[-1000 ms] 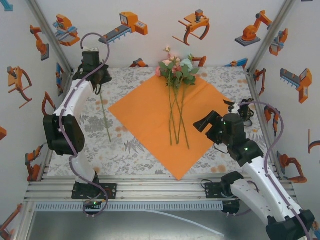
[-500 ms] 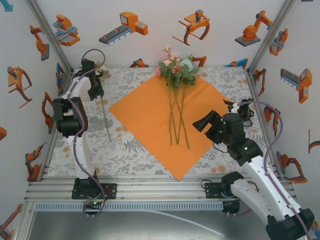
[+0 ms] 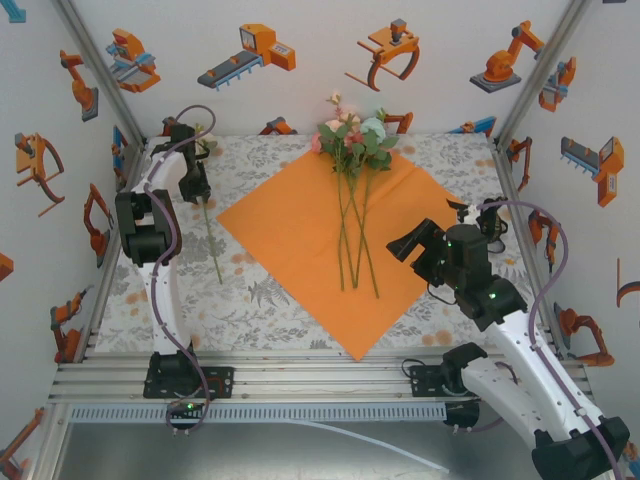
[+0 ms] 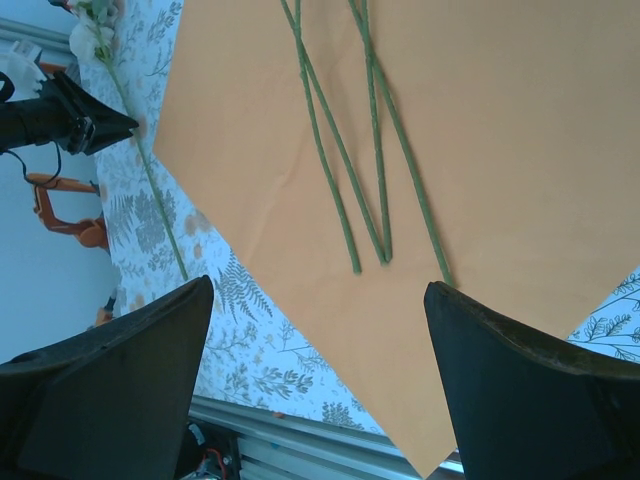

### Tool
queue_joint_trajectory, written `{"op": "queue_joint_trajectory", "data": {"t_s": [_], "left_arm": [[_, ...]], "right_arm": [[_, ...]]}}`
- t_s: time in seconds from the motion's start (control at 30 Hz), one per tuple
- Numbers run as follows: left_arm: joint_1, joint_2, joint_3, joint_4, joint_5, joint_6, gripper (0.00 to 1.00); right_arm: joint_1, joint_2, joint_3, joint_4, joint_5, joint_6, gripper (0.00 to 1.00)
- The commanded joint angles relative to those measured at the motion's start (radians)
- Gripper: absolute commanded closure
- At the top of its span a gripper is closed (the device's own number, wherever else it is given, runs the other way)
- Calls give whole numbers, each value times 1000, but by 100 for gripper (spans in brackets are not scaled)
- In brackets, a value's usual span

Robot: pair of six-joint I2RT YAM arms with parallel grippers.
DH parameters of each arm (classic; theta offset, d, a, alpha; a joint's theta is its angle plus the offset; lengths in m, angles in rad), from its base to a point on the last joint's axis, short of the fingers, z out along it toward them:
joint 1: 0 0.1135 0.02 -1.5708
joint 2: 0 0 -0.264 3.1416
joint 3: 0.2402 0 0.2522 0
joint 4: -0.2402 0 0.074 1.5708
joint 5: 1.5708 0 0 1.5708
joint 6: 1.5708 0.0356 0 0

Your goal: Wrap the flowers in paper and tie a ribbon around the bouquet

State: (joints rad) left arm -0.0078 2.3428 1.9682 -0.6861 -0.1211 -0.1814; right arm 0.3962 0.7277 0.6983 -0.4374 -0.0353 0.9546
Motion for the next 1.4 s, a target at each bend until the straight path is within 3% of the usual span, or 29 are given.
{"op": "queue_joint_trajectory", "data": {"t_s": [0.0,0.37,0.5,0.73,0.9,1.03,1.17,1.37], "left_arm": [[-1,28,23,-61,4,33,68],[-3,56,80,-122,-23,43,100],[-8,-31,90,-129,15,10,100],[-73,-252,27,-58,197,-143,100],[-186,-341,-58,70,315,-273,100],[-336,-341,-95,215,364,-392,100],[-462,-252,-34,322,341,-506,100],[-567,-36,147,400,359,-621,100]], "right_arm": [[6,-7,36,-12,20,5,22],[6,-22,49,-28,24,6,22],[6,-26,46,-27,25,12,22],[6,-18,35,-8,13,25,22],[6,-21,22,2,5,36,22],[6,-26,7,17,2,49,22],[6,-36,-5,13,-9,57,22],[6,-96,-14,-35,6,56,22]]}}
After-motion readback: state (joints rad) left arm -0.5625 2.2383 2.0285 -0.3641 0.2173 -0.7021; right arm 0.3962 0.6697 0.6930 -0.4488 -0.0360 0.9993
